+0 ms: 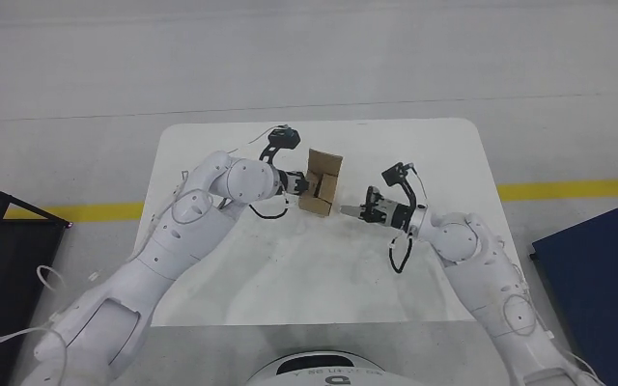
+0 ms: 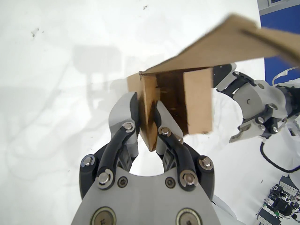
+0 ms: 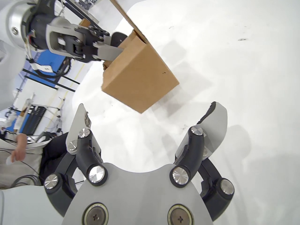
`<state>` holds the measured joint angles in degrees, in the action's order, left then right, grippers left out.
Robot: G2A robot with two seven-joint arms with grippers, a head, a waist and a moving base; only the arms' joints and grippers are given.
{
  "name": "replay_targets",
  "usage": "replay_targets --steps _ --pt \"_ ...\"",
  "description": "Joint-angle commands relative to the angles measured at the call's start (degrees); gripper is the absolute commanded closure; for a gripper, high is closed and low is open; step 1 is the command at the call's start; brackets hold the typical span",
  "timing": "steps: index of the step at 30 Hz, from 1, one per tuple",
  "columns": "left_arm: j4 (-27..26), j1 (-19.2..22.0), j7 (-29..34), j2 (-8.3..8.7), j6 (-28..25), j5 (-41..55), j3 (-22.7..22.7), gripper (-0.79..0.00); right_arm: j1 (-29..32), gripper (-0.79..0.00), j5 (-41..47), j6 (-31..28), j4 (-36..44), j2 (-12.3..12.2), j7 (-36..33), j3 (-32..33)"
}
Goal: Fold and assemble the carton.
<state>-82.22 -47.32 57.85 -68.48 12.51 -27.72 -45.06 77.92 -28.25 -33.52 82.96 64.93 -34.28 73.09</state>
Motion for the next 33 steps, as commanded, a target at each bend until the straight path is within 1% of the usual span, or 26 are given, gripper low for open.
replay_targets --steps 1,4,9,12,16,19,21,23,27,31,33 --pt "-1.01 -0.68 0.65 0.38 0.21 -0.87 -0.86 -0.785 0.68 -0.785 -3.20 -0.50 0.88 -0.30 1.49 1.00" --pt "-2.05 -2.10 1.17 1.10 0.92 -1.78 -2.93 -0.785 1.30 -0.785 -8.08 -2.65 2.88 -0.62 4.47 1.66" --pt "-1.47 -3.99 1.04 2.29 1.85 -4.65 -6.48 -0.785 2.48 -0.785 -21.14 -2.38 6.47 -0.57 12.32 -0.19" --pt "-0.94 -4.37 0.56 2.53 1.82 -4.04 -8.08 -0.785 2.53 -0.785 -26.23 -1.77 6.84 -0.33 15.06 -2.52" --pt "1.05 -3.62 -1.59 2.36 2.38 -3.51 -9.08 -0.785 1.30 -0.785 -31.11 -0.97 6.24 0.04 16.40 -5.52" --pt "4.53 -1.87 -3.84 1.59 4.66 -3.02 -8.27 -0.785 0.26 -0.785 -34.13 0.35 5.72 0.40 17.29 -7.79" --pt "7.71 -0.25 -3.82 0.64 6.15 -0.95 -6.77 -0.785 -0.56 -0.785 -36.33 1.86 4.96 0.64 17.68 -9.04" --pt "11.37 1.77 -4.01 -0.43 6.36 0.11 -4.64 -0.785 -1.23 -0.785 -37.42 2.15 4.28 0.92 18.90 -10.40" --pt "17.03 5.20 -5.73 -2.71 5.74 2.40 -0.91 -0.785 -2.58 -0.785 -39.84 3.50 1.88 1.34 20.54 -12.24" --pt "21.26 7.78 -7.24 -4.73 4.09 7.12 0.68 -0.785 -3.98 -0.785 -40.43 5.09 -0.33 1.84 20.87 -13.74" --pt "22.84 8.72 -7.87 -5.42 2.91 8.94 0.91 -0.785 -4.71 -0.785 -40.55 6.02 -1.26 2.06 20.90 -14.19"
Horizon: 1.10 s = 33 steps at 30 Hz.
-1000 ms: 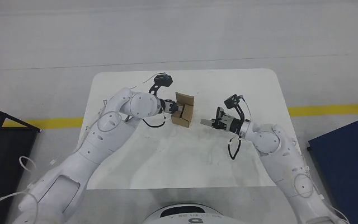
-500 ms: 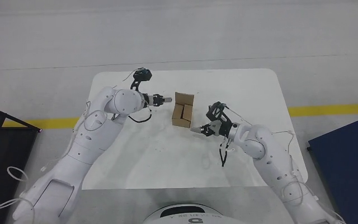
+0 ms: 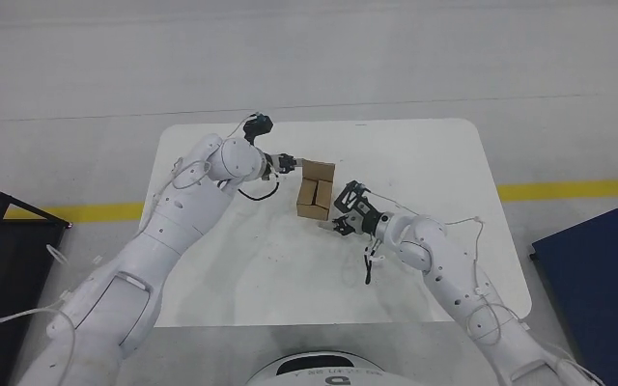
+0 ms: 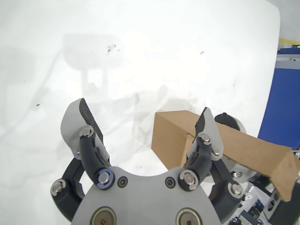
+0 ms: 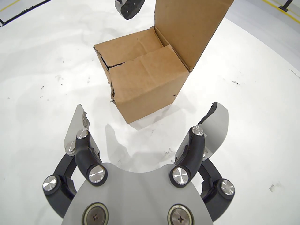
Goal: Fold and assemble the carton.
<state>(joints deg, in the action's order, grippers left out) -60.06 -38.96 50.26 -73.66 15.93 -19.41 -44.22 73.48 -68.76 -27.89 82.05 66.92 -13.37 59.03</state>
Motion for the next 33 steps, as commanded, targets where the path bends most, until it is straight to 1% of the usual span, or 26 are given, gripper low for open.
replay_targets --steps 1,4,7,11,15,19,22,25,29,31,33 --pt "1.33 0.68 -0.60 -0.47 -1.17 1.13 0.14 -0.785 -0.55 -0.785 -0.02 0.68 -0.72 0.17 0.03 -0.35" --pt "3.08 1.01 0.36 -0.82 -4.25 4.68 -0.79 -0.785 -1.31 -0.785 1.14 0.36 -1.92 0.41 0.48 -0.69" --pt "3.76 1.10 1.98 -0.62 -8.52 6.98 -2.25 -0.785 -2.19 -0.785 1.86 0.33 -3.12 0.59 0.50 -0.80" --pt "2.17 0.27 4.54 0.17 -14.21 7.06 -3.72 -0.785 -3.31 -0.785 2.39 1.11 -4.37 0.86 0.15 -1.04" --pt "-0.62 -1.37 7.60 1.02 -17.47 6.14 -4.63 -0.785 -4.27 -0.785 2.70 1.94 -5.32 1.18 -0.28 -1.54" --pt "-2.79 -2.97 9.30 1.66 -18.68 3.37 -4.53 -0.785 -4.80 -0.785 4.22 1.29 -6.32 1.46 0.14 -1.89" --pt "-4.19 -3.90 9.59 2.04 -18.65 0.37 -4.21 -0.785 -4.96 -0.785 5.75 -0.08 -7.49 1.52 0.34 -1.77" --pt "-5.78 -4.79 9.74 2.32 -18.63 -2.26 -3.76 -0.785 -4.50 -0.785 6.97 -4.01 -7.86 1.24 0.63 -1.21" --pt "-7.61 -5.97 9.94 2.65 -18.49 -3.96 -3.80 -0.785 -2.90 -0.785 8.42 -9.33 -6.17 0.25 1.74 1.62" --pt "-8.44 -6.44 9.77 2.81 -18.34 -5.37 -3.70 -0.785 -1.89 -0.785 9.07 -10.45 -4.74 -0.22 2.50 3.29" --pt "-9.16 -7.03 9.88 2.93 -18.20 -5.78 -3.76 -0.785 -0.93 -0.785 9.91 -9.85 -3.47 -0.51 3.40 4.77"
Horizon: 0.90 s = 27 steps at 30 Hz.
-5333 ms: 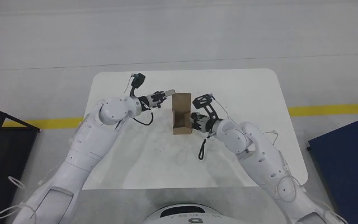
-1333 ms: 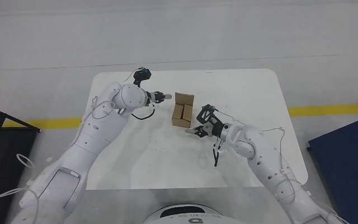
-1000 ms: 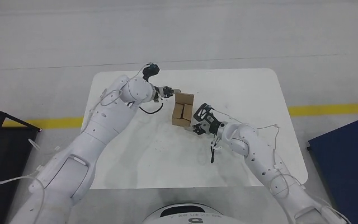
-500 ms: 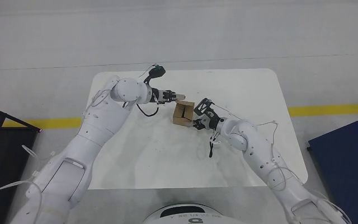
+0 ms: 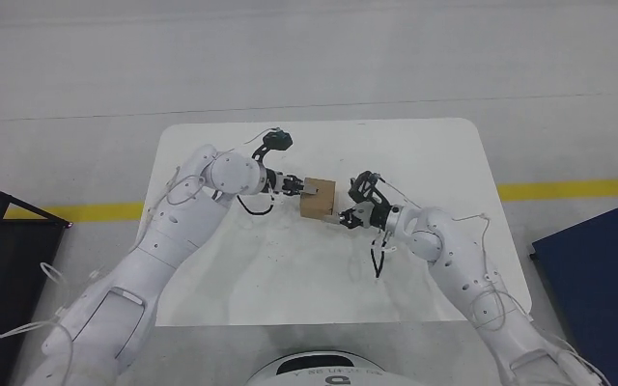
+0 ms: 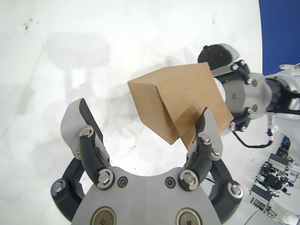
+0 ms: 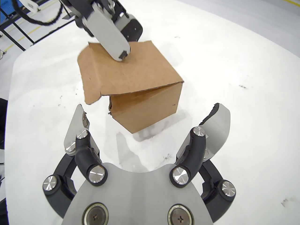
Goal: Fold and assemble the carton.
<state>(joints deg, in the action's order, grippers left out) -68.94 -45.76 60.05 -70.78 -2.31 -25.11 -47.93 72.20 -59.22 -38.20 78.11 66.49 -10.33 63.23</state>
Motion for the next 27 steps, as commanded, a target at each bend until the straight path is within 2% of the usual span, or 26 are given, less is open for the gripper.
replay_targets --steps 1,8,11,20,27 --pt "-0.58 -0.43 0.29 0.13 0.08 -0.37 -0.12 -0.785 0.81 -0.785 1.02 1.38 1.05 -0.13 0.87 1.12" --pt "-2.45 -1.66 1.03 0.66 0.51 -2.57 -0.69 -0.785 0.68 -0.785 1.05 10.42 2.88 0.42 -0.18 0.58" --pt "-3.12 -2.15 1.26 0.84 0.61 -2.98 -0.99 -0.785 -0.04 -0.785 0.76 11.99 2.82 0.77 -0.60 -0.55" --pt "-4.23 -3.11 1.63 1.08 0.91 -3.40 -1.44 -0.785 -1.28 -0.785 -1.07 10.07 1.54 0.95 -3.94 -2.30" --pt "-4.28 -3.16 1.49 1.01 1.36 -3.85 -1.25 -0.785 -0.43 -0.785 -1.79 9.99 2.90 0.76 -2.22 -1.56"
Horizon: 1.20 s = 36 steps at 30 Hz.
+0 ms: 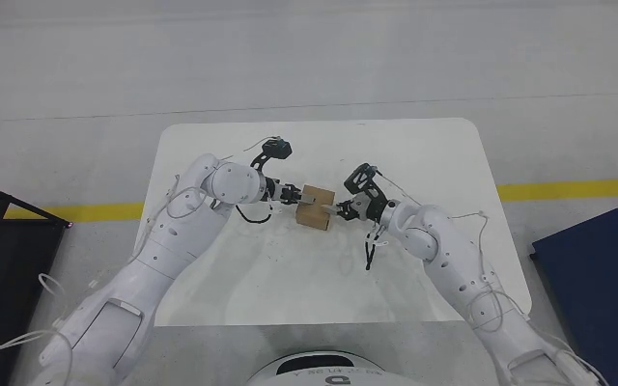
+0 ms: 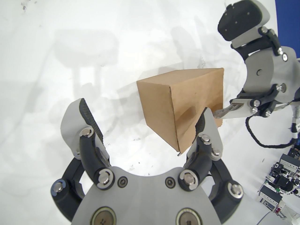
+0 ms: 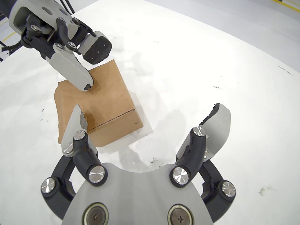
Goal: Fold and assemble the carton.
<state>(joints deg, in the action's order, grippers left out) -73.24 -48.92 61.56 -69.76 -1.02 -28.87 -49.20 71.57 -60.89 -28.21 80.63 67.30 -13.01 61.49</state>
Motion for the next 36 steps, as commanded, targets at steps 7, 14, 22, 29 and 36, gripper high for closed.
replay_targets --steps 7,14,22,29,36 --pt "0.33 -0.02 -0.50 -0.10 1.04 -0.38 0.00 -0.785 2.12 -0.785 -3.87 -1.03 4.50 -0.39 2.21 0.09" --pt "0.66 -0.11 -0.46 -0.22 0.81 -0.32 0.23 -0.785 1.57 -0.785 -7.73 0.21 5.25 -0.05 0.83 -2.37" --pt "1.76 0.53 0.11 -0.54 0.40 0.11 0.77 -0.785 0.88 -0.785 -12.23 3.61 5.02 0.23 -0.37 -3.70" --pt "2.65 1.11 0.20 -0.73 0.02 0.46 0.85 -0.785 2.57 -0.785 -14.17 4.31 6.12 -0.36 -0.71 -1.56" --pt "3.43 1.71 -0.10 -1.06 -0.30 0.87 1.27 -0.785 3.25 -0.785 -14.81 4.03 7.89 -0.43 -0.96 -1.58"
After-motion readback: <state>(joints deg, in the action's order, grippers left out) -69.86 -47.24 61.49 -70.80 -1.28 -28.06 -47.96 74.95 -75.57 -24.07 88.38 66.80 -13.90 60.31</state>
